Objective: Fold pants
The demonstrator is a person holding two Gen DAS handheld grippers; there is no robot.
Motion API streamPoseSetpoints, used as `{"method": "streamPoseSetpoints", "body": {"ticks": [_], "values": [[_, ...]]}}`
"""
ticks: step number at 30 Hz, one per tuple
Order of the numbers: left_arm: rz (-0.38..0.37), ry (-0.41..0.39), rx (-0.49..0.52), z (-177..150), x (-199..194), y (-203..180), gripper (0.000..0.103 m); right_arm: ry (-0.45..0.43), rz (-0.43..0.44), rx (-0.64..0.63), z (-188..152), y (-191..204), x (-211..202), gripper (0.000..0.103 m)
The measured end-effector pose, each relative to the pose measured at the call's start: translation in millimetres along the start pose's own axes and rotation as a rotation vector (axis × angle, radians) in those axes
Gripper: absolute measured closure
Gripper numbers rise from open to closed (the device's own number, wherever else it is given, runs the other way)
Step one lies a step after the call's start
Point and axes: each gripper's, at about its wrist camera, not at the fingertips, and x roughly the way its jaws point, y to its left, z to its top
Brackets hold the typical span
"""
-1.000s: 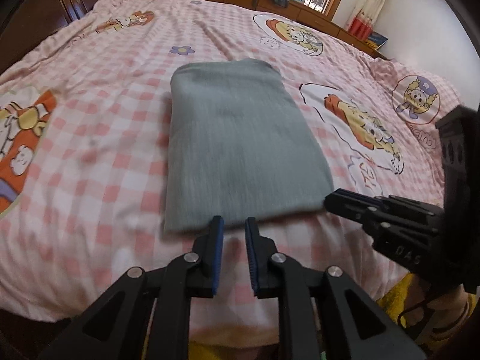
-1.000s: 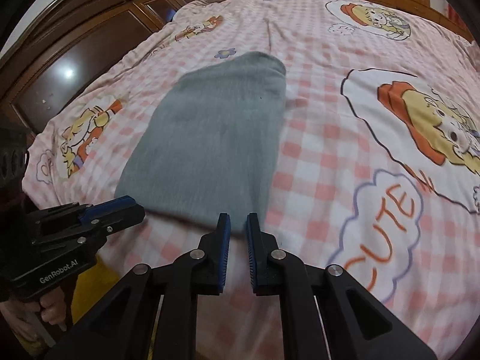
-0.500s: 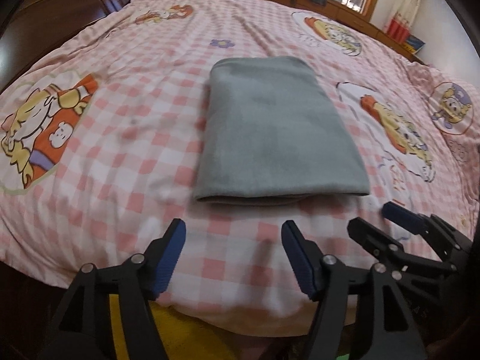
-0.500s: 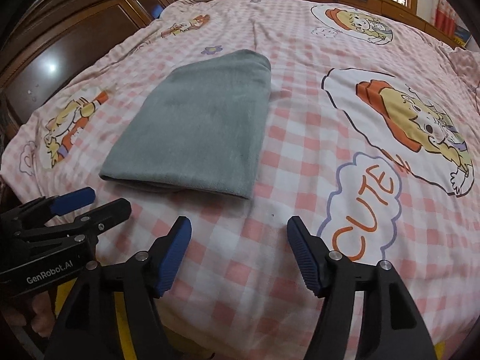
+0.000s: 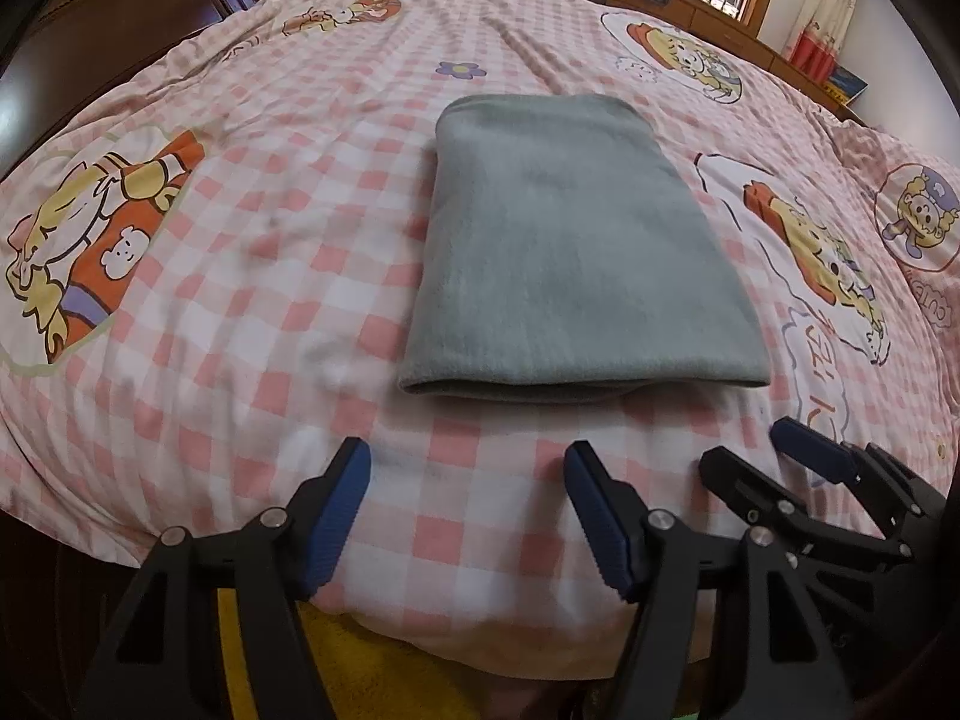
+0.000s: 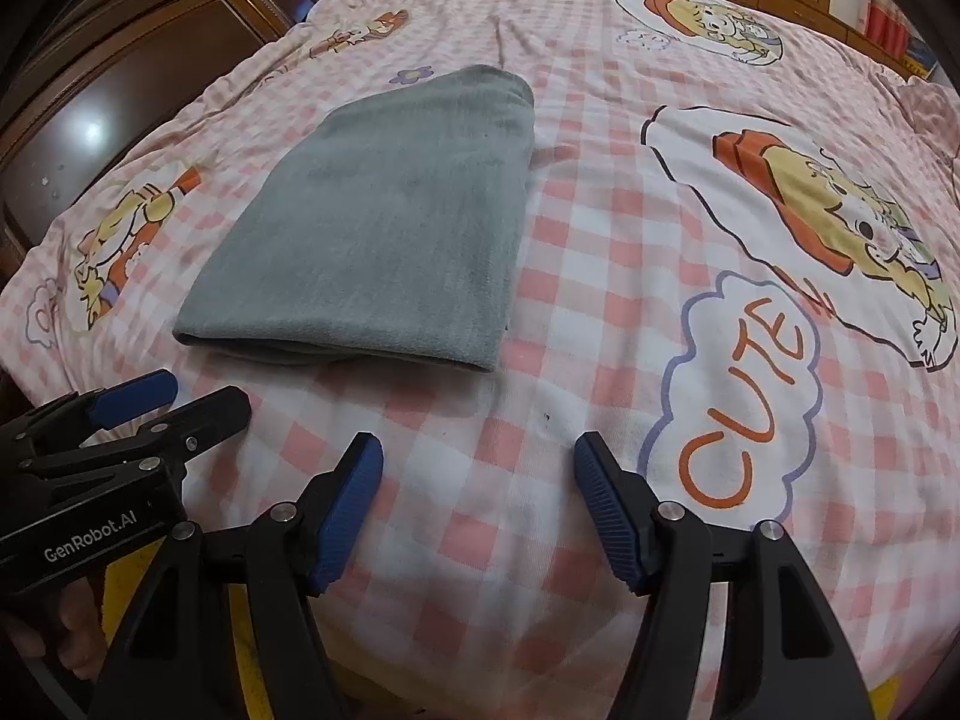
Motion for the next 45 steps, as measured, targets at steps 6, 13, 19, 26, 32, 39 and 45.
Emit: {"method": "streamPoseSetpoints", "body": {"ticks": [6, 13, 19, 26, 32, 39, 45], "values": [[0.005, -0.001, 0.000, 1.2, 0.1, 0.2, 0.033, 0.002, 0.007, 0.011, 0.5, -1.3, 1.1, 0.035], [0.005, 0.000, 0.000, 1.4, 0.3, 0.3, 0.033, 0.002, 0.009, 0.014, 0.4, -1.6, 1.2, 0.035], [0.004, -0.001, 0.000, 1.4, 0.3, 0.2, 0.032, 0.003, 0.013, 0.021, 0.6, -1.4, 1.5, 0.035], [0.006, 0.000, 0.001, 1.4, -0.5, -0.1, 0.032, 0.003, 0.017, 0.030, 0.5, -1.5, 1.7, 0.035], [0.004, 0.001, -0.005, 1.3, -0.4, -0.1, 0.032, 0.003, 0.017, 0.030, 0.3, -2.1, 1.5, 0.035], [0.007, 0.001, -0.002, 2.4, 0.3, 0.4, 0.032, 0.002, 0.019, 0.035, 0.4, -2.2, 1.6, 0.035], [0.015, 0.006, 0.001, 1.7, 0.9, 0.3, 0.032, 0.002, 0.019, 0.035, 0.3, -2.5, 1.7, 0.035]]}}
